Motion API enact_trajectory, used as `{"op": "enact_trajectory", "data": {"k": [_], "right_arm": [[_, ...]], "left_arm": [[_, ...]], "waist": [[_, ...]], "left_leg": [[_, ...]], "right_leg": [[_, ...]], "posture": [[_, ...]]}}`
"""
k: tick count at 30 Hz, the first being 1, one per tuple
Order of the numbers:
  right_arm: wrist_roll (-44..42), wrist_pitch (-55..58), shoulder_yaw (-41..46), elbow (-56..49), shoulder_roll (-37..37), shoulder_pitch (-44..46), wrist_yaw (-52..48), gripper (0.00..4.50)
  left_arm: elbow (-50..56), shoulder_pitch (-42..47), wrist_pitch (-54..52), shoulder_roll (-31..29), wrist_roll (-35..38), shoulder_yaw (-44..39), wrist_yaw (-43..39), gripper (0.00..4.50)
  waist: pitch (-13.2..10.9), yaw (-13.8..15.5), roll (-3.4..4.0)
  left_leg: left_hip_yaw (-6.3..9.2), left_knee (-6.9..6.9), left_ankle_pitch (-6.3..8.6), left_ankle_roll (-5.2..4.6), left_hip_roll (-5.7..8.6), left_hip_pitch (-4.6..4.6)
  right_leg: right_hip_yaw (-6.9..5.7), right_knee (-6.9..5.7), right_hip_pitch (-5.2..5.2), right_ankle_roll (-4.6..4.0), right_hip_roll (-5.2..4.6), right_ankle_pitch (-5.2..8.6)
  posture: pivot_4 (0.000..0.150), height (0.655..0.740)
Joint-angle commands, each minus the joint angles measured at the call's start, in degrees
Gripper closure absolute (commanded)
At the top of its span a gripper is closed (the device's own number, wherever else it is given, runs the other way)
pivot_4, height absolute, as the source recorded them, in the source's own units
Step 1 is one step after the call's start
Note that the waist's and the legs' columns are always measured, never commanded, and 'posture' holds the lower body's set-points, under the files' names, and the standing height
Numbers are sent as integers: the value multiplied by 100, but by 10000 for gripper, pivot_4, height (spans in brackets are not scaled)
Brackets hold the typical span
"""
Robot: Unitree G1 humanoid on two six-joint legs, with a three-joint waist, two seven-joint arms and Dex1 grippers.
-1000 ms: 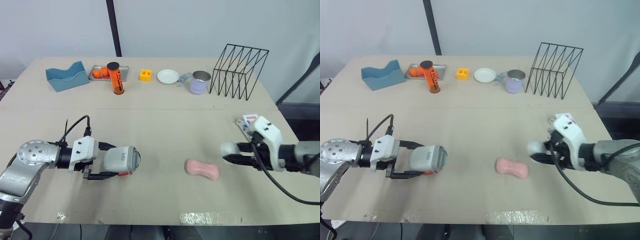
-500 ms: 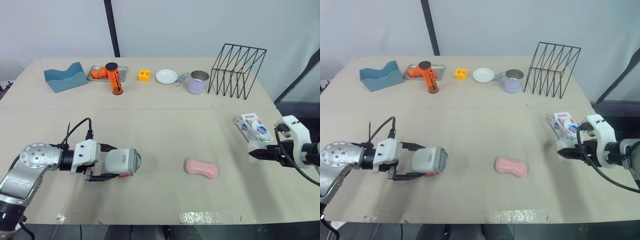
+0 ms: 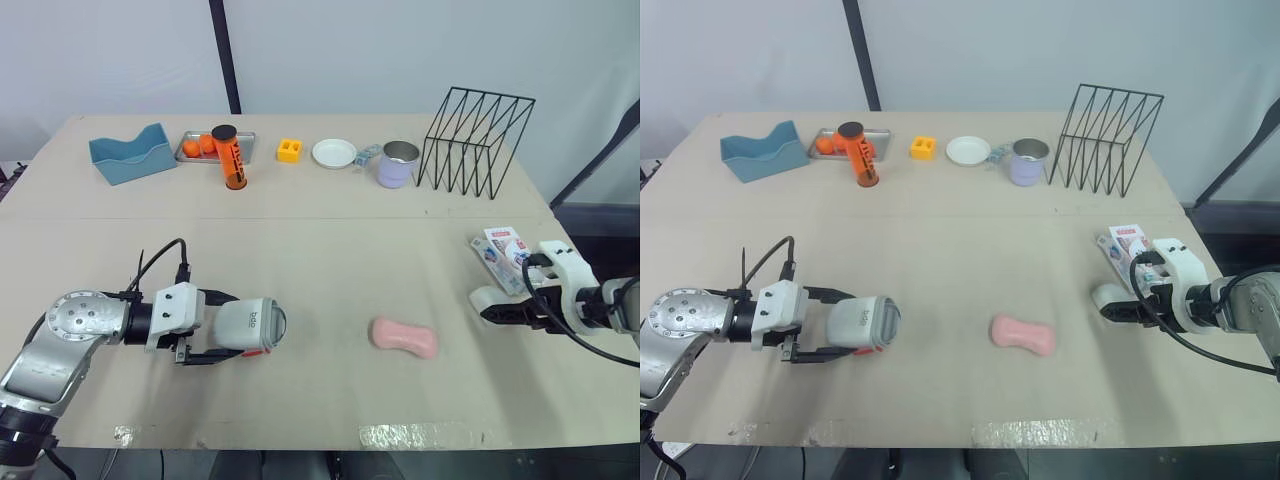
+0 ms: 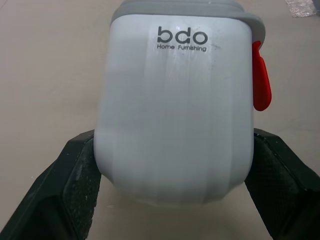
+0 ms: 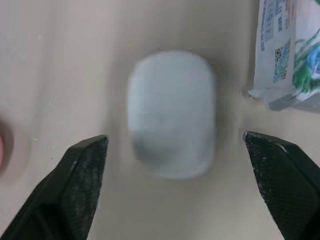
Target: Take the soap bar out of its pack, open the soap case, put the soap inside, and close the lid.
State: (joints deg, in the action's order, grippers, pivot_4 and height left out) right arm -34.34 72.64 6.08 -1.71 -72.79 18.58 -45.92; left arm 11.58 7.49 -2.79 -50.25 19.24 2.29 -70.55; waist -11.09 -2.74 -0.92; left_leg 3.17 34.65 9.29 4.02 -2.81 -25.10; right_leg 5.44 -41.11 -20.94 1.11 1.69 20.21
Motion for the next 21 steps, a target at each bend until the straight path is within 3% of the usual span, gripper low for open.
{"op": "enact_trajectory", "data": {"k": [1, 4, 10, 21], "right_arm": [[-541, -913, 1179, -1062, 1, 121, -820, 948], [-1055, -1021, 1359, -1622, 568, 409, -715, 948], [-955, -1974, 539, -2494, 1763, 107, -600, 948], [73, -3327, -512, -2335, 2144, -496, -952, 948]], "left_arm": [[-3, 107, 65, -27, -7, -43, -83, 9851], [-26, 244, -125, -63, -66, 58, -93, 9851], [-277, 838, -368, -35, -445, 519, -234, 9851], [-733, 1927, -888, -18, -973, 1321, -776, 9851]], "waist": [[1, -1, 6], [-1, -20, 14], [15, 4, -13], [14, 8, -11]], "left_leg": [[-1, 2, 0, 0, 2, 0], [-6, 2, 0, 0, 0, 3], [7, 6, 0, 1, -3, -2], [16, 22, 1, -2, 4, -9]], "right_leg": [[2, -1, 0, 1, -2, 0], [7, -4, -1, 0, 1, 0], [-7, 0, 6, -1, 6, -2], [-16, -6, 7, 3, 4, -2]], "posture": [[1500, 7371], [1500, 7371], [1500, 7371], [1500, 7371]]}}
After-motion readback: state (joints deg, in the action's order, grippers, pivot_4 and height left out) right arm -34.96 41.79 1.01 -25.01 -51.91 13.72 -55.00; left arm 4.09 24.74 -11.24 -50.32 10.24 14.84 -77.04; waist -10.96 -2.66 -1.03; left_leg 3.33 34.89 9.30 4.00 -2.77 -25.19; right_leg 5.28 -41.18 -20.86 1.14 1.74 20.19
